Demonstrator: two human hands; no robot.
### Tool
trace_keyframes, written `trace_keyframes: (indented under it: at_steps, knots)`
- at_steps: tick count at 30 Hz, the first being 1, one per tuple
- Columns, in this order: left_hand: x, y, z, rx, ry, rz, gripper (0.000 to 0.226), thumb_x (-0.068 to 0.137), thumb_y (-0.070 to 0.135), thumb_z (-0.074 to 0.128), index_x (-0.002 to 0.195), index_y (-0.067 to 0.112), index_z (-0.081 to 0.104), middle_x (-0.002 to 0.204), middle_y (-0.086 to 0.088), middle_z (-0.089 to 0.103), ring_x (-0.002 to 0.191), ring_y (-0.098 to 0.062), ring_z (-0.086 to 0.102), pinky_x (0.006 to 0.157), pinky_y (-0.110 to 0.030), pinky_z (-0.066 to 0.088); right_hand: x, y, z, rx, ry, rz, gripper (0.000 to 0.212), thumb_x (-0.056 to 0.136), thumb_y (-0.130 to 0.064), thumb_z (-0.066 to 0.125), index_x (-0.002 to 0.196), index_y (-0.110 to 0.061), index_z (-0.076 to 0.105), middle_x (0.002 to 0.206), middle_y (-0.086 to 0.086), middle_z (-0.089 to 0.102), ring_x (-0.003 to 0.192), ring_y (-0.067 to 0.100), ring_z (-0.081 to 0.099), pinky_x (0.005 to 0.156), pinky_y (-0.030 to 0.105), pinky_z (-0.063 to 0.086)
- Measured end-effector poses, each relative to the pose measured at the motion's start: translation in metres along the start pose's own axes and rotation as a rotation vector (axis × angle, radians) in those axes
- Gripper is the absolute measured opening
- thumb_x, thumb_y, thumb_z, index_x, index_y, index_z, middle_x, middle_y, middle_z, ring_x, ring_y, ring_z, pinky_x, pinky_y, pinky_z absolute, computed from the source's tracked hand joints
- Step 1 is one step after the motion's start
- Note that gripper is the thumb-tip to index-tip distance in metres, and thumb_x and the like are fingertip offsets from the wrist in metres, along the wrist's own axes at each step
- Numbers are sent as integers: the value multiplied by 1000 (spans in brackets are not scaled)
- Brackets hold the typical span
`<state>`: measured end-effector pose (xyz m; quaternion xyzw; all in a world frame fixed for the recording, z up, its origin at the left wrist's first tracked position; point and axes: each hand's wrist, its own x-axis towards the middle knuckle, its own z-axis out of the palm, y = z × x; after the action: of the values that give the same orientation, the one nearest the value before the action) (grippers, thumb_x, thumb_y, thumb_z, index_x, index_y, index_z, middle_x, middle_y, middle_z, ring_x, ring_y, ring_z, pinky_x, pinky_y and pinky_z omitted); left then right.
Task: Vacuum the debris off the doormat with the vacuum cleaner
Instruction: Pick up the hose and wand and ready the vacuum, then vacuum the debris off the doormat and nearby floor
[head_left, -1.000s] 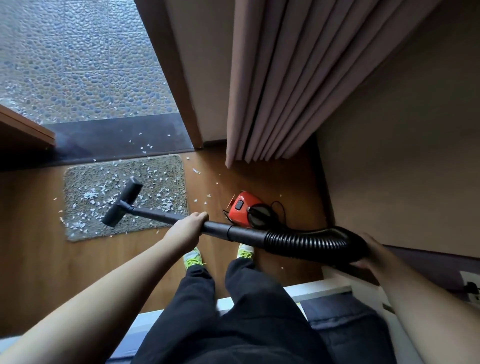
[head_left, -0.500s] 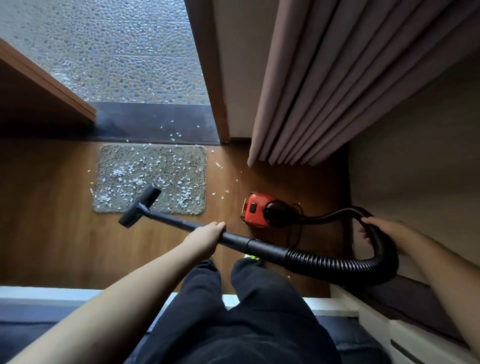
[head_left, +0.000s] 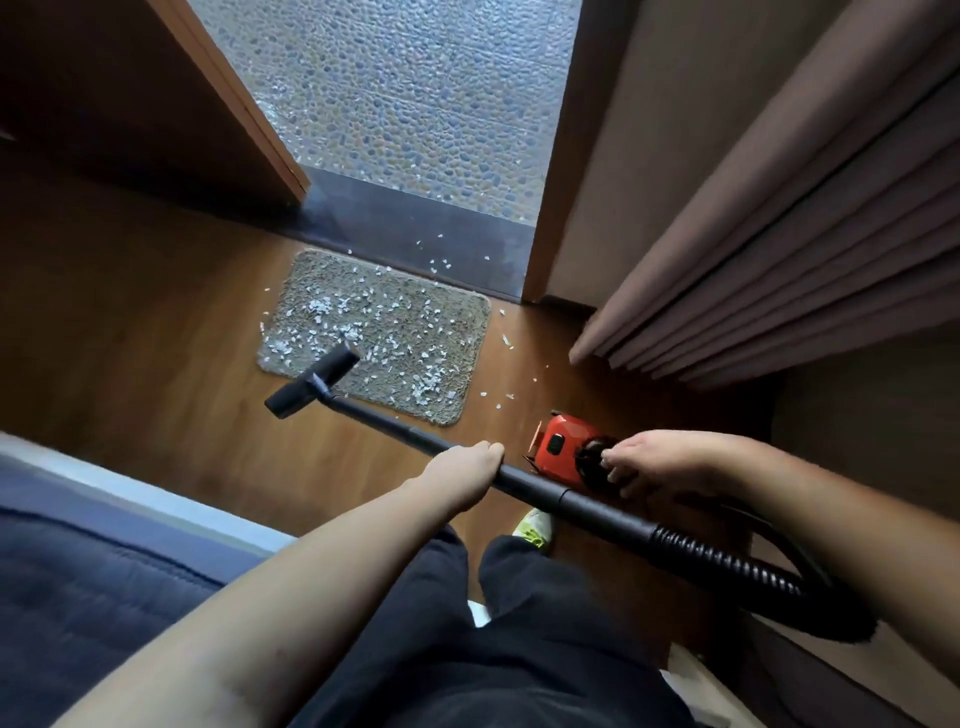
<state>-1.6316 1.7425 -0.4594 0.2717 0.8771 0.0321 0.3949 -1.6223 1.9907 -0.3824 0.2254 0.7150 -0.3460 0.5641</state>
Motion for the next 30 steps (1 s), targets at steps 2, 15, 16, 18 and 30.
trace_keyframes:
  at_steps: [2,15,16,18,30]
  knots:
    - [-6,-10,-7,21,24,3,22,94,-5,34,110,8,42,111,-15,52,95,-42,61,63,-43,36,1,-43,30,-146,-57,-29,43,100,-40,43,120,-7,63,117,10,64,97,23,59,87,34,46]
    - [-40,-119,15,-289,86,-129,58,94,0,43,146,23,30,147,-2,30,102,-35,59,71,-41,44,53,-128,141,-502,180,-158,30,89,-32,56,114,-15,56,89,0,67,86,21,66,68,27,48]
    - [-40,-128,19,-353,75,-184,59,95,4,45,149,23,27,148,-2,29,105,-35,58,74,-41,45,57,-128,144,-577,247,-153,32,89,-35,55,115,-17,55,97,3,69,93,24,67,74,30,49]
    - [-41,-144,25,-457,33,-273,53,100,18,45,150,22,28,146,-7,36,113,-35,57,84,-42,47,63,-131,152,-673,351,-135,32,91,-38,51,116,-18,50,103,6,70,97,29,67,77,35,51]
    - [2,-195,60,-899,28,-463,29,99,26,43,121,20,62,122,-4,66,113,-24,59,96,-31,47,131,-128,166,-423,253,117,40,95,-40,49,123,-12,52,121,11,64,111,30,61,89,33,47]
